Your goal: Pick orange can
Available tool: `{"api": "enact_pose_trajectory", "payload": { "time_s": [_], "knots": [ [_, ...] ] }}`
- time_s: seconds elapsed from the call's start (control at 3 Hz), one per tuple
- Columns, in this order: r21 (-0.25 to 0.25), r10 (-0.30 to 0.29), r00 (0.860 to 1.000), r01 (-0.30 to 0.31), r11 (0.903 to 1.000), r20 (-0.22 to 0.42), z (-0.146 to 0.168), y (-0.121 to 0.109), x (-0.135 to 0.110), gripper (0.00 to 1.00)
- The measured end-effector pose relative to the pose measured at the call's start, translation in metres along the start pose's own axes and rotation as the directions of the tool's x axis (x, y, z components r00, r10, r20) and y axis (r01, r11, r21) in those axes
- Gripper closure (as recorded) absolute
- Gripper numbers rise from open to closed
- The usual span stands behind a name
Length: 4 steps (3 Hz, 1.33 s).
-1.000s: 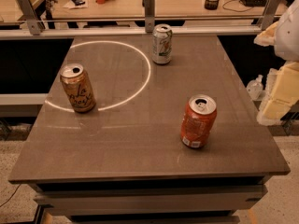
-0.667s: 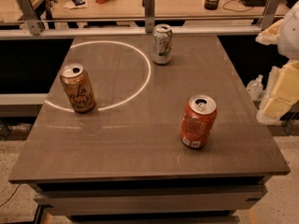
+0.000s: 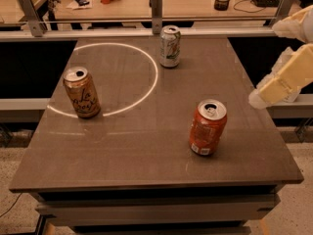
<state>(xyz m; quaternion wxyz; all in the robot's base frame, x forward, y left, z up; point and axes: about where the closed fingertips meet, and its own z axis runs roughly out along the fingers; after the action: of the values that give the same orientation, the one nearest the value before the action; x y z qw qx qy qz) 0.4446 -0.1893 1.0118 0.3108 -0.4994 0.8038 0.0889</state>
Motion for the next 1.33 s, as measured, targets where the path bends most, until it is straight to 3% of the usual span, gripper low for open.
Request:
{"api": "enact_pose_trajectory", "payload": {
  "time_s": [0.33, 0.67, 1.0, 1.33],
  "knots": [
    [-0.042, 0.028, 0.982, -0.021, 0.9989, 0.184, -0.002, 0.009, -0.052, 0.00],
    [-0.070, -0.022, 0.955, 0.045, 0.9966, 0.296, 0.006, 0.028, -0.110, 0.00],
    [-0.074, -0.095, 0.929, 0.130, 0.9888, 0.358, 0.027, 0.047, -0.158, 0.00],
    [-0.045, -0.172, 0.906, 0.205, 0.9777, 0.386, 0.048, 0.065, -0.194, 0.00]
  ]
}}
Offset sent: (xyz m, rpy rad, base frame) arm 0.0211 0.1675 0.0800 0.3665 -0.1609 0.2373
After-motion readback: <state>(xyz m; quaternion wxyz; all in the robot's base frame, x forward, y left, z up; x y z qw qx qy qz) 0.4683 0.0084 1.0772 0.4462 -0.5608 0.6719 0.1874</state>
